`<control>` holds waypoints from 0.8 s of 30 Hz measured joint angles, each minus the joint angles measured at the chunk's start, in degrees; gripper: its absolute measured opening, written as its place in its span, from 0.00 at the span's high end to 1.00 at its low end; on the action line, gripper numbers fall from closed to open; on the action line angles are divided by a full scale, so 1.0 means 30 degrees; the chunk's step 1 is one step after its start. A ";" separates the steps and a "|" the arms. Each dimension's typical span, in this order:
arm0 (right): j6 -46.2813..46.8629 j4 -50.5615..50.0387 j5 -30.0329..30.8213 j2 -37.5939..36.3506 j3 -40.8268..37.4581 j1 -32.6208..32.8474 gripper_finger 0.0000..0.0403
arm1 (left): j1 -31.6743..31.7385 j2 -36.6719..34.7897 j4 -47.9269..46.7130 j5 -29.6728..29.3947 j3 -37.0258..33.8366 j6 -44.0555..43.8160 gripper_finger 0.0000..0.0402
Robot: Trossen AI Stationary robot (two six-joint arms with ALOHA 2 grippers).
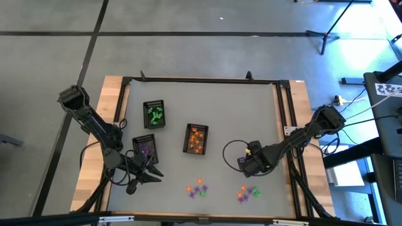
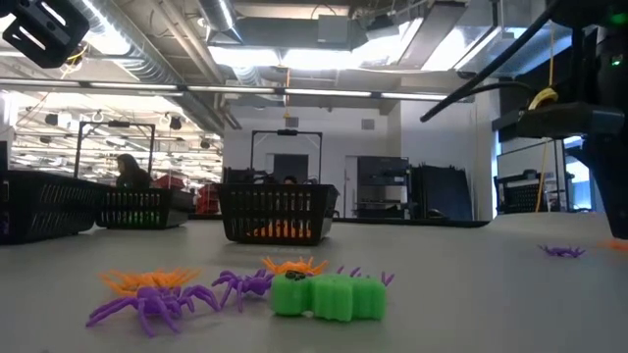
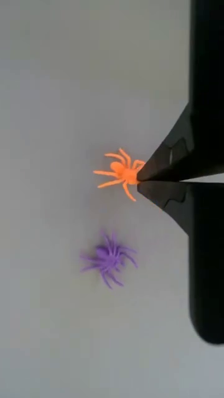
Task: Sort Halloween decoration
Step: Put the orange spider toy into the bottom right black basket
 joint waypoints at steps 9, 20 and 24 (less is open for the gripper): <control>-0.0182 0.0182 0.0088 -0.0009 0.0027 0.0000 1.00 | 0.0000 -0.0001 0.0000 -0.0015 0.0000 0.0002 0.78; -0.2349 0.0294 0.4980 -0.0023 0.4122 -0.0557 1.00 | 0.0022 -0.0001 0.0000 -0.0595 0.0000 0.0051 0.78; -0.5176 0.2839 0.7481 -0.0053 0.5775 -0.1280 1.00 | 0.0022 0.0001 0.0000 -0.0678 0.0000 0.0058 0.78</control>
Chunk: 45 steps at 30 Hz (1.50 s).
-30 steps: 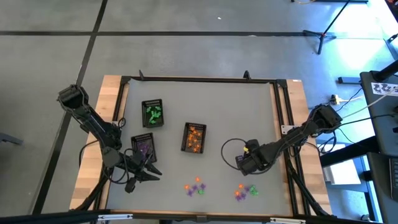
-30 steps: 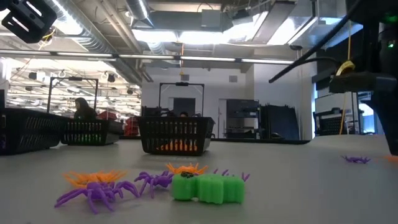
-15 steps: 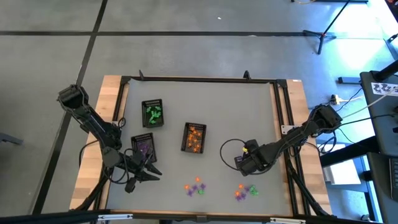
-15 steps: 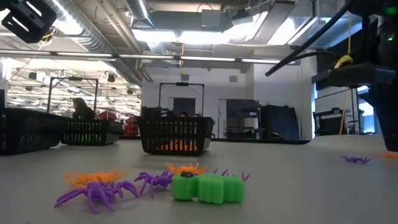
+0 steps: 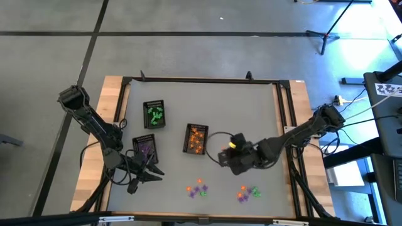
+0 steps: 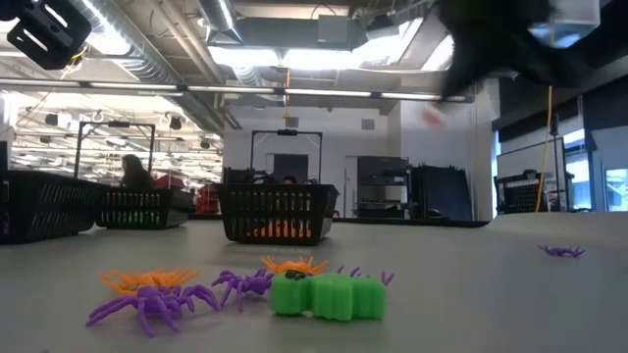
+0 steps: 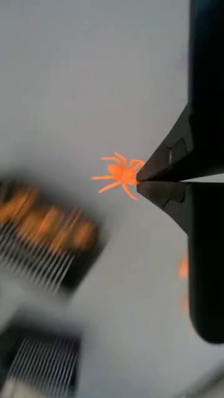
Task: Sort Halloween decoration
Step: Put the orange spider toy into the bottom right black basket, then put the purple spider toy into the bottom left black basket
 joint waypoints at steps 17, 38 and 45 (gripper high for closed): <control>-0.8801 1.1350 -0.2018 0.2756 0.0319 -0.4492 0.92 | 0.0029 0.0005 -0.0146 0.0081 0.0015 0.0007 0.78; -0.7545 0.6771 -0.4983 0.2272 0.0351 -0.2730 0.67 | 0.0015 0.0005 -0.0212 0.0364 0.0015 -0.0174 0.78; -0.5370 0.3559 -0.1611 0.1625 0.0370 -0.0514 0.67 | 0.0015 0.0005 -0.0648 0.0364 0.0005 -0.0452 0.78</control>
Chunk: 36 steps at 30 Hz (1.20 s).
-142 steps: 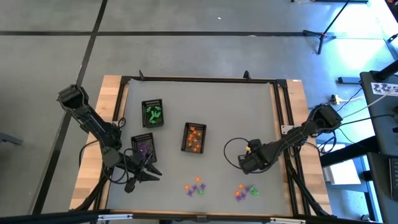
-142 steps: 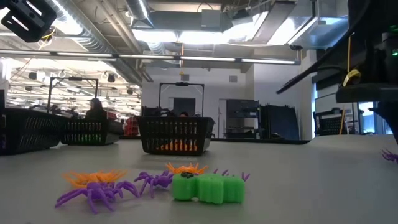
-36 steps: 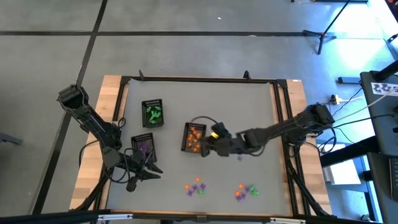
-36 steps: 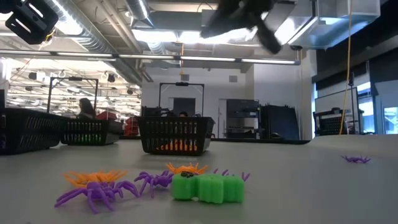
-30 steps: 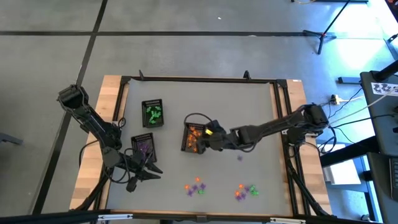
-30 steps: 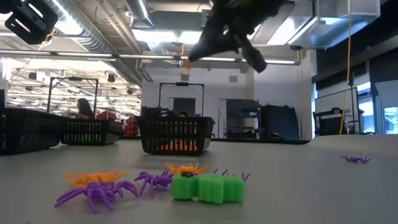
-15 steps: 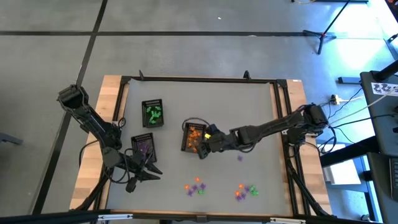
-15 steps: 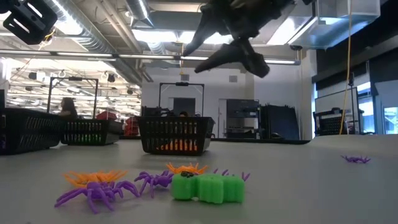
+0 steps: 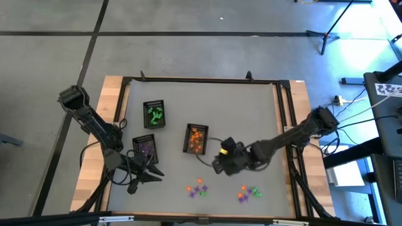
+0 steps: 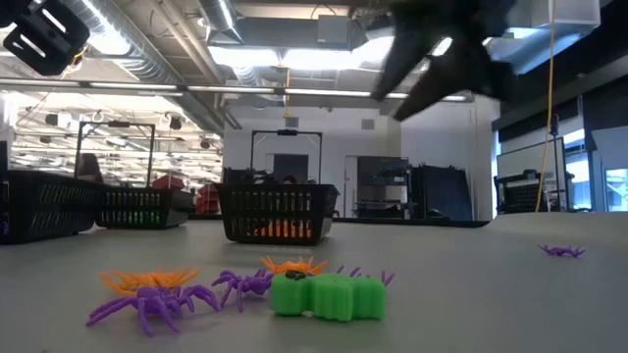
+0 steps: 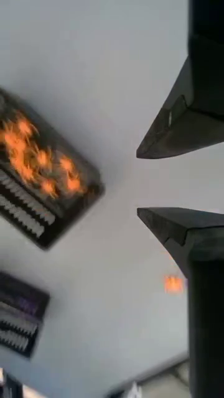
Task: Sort Halloween decoration
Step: Put the purple spider toy into the bottom left black basket
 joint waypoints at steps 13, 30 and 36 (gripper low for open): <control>0.8689 -0.9549 0.1832 -0.0175 -0.0036 0.3478 0.67 | 0.0000 0.0000 -0.0466 -0.0058 -0.0005 -0.0495 0.78; 1.1697 -0.3681 0.2624 -0.5367 -0.6929 0.4050 0.67 | 0.0007 0.0000 -0.0481 -0.0182 -0.0005 -0.0422 0.78; 1.1479 -0.0787 -0.0851 -0.4590 -0.8912 0.3924 0.67 | 0.0008 0.0000 -0.0488 -0.0377 -0.0005 -0.0414 0.78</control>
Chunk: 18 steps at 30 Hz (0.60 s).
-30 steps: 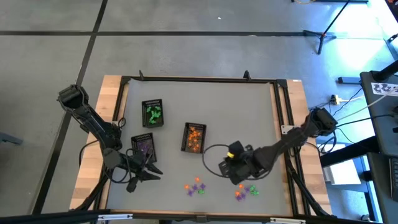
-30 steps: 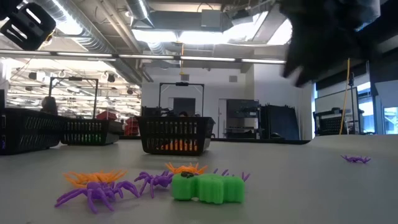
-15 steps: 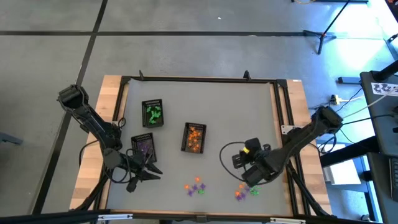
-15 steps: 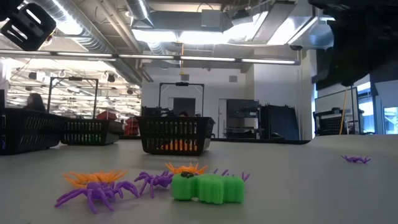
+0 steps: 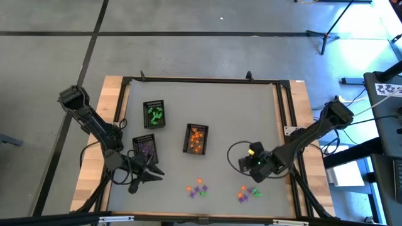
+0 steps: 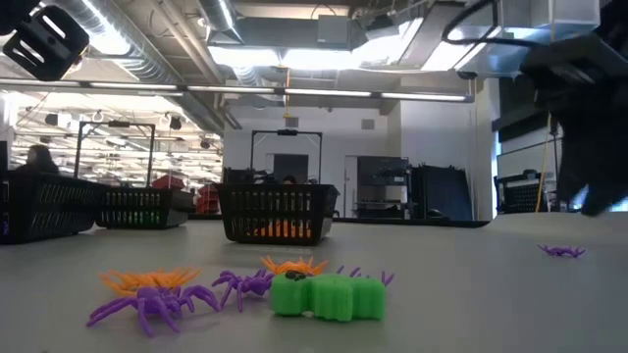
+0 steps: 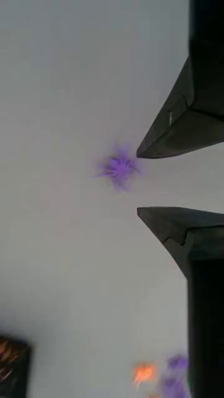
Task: Sort Halloween decoration
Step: Put the purple spider toy into the bottom left black basket
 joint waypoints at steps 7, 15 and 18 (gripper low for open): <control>-0.0701 0.0198 -0.0166 0.1968 0.0300 -0.0003 0.67 | 0.0014 0.0000 0.0007 -0.0376 0.0000 0.0006 0.78; -0.0239 0.0549 -0.0022 0.4140 0.0395 0.0019 0.67 | 0.0028 0.0000 0.0000 -0.0483 0.0000 0.0007 0.78; -0.0114 0.0744 0.0145 0.4334 0.0395 0.0019 0.69 | 0.0028 0.0000 -0.0007 -0.0490 0.0000 0.0011 0.78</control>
